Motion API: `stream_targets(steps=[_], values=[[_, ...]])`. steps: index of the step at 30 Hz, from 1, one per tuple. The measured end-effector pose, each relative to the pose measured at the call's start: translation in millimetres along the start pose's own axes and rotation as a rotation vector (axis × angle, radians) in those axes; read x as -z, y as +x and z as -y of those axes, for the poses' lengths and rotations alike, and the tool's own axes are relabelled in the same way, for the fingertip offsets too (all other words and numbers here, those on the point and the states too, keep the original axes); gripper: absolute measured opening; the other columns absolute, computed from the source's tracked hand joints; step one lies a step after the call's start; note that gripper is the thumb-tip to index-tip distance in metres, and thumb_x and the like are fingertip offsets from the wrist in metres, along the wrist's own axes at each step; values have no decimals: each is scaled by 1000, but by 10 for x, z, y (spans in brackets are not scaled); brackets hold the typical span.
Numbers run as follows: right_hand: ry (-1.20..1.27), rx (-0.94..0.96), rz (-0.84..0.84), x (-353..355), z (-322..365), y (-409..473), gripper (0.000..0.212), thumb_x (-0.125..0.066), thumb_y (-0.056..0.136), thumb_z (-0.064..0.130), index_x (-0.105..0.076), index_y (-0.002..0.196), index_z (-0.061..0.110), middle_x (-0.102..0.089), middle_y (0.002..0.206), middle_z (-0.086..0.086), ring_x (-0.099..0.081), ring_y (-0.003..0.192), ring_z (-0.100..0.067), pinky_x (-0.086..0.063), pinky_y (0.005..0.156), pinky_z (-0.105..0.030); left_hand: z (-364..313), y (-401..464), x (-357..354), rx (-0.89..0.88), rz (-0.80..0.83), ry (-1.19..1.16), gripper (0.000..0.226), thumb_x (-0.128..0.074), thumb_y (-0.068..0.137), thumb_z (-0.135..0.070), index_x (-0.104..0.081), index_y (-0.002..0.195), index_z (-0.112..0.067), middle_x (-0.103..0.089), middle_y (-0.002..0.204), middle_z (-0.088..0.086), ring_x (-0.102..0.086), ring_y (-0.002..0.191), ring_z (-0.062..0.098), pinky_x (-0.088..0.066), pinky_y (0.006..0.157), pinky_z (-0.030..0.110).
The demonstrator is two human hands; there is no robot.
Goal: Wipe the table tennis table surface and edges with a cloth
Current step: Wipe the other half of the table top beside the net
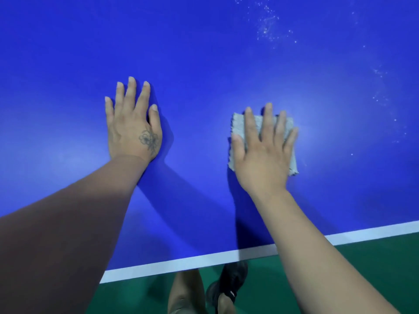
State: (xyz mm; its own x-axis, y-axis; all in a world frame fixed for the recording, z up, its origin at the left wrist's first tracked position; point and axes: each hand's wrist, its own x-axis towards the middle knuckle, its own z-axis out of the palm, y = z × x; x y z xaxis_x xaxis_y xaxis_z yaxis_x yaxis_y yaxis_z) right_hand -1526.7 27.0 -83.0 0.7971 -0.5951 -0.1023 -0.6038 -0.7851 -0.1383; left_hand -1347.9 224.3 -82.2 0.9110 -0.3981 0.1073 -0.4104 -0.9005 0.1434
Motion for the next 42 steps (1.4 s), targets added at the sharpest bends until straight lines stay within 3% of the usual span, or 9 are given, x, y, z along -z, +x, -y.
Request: stream_targets(steps=[9,13,16,21,27,31,35,42], values=[[68,260,49,6,361,-803,62,-30,110,51,-24,168,29,-10,177,-9,-2,164,-36,-6,129,-61,-174,-63,69,28,42,154,55,-22,115,-34,-32,165,-13,-29,174,10,-11,165,36,-11,131,62],[53,311,94,-9,15,-1355,61,-35,111,54,-25,168,33,-11,178,-3,-5,164,-31,-11,130,-60,-677,-85,87,-7,-17,20,57,-27,114,-39,-40,163,-14,-33,173,10,-15,164,36,-12,131,62],[23,217,78,23,-403,-1456,60,-39,109,52,-31,166,33,-16,177,-2,-10,164,-31,-12,130,-60,-1116,-50,-2,-37,-16,-66,62,-29,112,-48,-38,166,-17,-29,175,8,-15,165,33,-11,132,60],[-21,-103,45,152,-992,-1004,62,-21,111,53,-22,169,31,-11,178,-3,-4,164,-31,-6,131,-59,-1315,-126,-193,-62,61,8,66,-17,112,-53,-25,170,-22,-15,180,4,-8,167,28,-8,133,58],[47,-198,-49,124,-749,8,65,-18,110,53,-21,169,28,-10,178,-8,-2,164,-35,-4,130,-61,-1315,-88,-201,-34,81,15,63,-19,112,-46,-22,171,-25,-11,180,0,-4,167,24,-7,134,56],[30,-76,-54,105,-381,205,63,-19,111,54,-23,169,28,-13,177,-8,-6,163,-37,-7,129,-61,-1318,-88,-196,-23,94,1,62,-19,112,-44,-23,171,-25,-12,180,-1,-4,167,24,-7,134,56],[29,82,-23,125,-243,-148,60,-26,112,52,-27,168,29,-16,176,-8,-8,163,-35,-9,129,-60,-1323,-80,-188,-21,86,-17,61,-19,113,-43,-25,170,-24,-14,180,-1,-5,167,23,-7,134,56],[21,180,73,148,-699,-833,61,-37,109,53,-33,166,32,-17,177,-2,-13,163,-32,-14,130,-60,-1342,-69,-225,-21,73,-24,59,-24,113,-41,-29,169,-24,-18,179,0,-7,167,23,-8,133,56]])
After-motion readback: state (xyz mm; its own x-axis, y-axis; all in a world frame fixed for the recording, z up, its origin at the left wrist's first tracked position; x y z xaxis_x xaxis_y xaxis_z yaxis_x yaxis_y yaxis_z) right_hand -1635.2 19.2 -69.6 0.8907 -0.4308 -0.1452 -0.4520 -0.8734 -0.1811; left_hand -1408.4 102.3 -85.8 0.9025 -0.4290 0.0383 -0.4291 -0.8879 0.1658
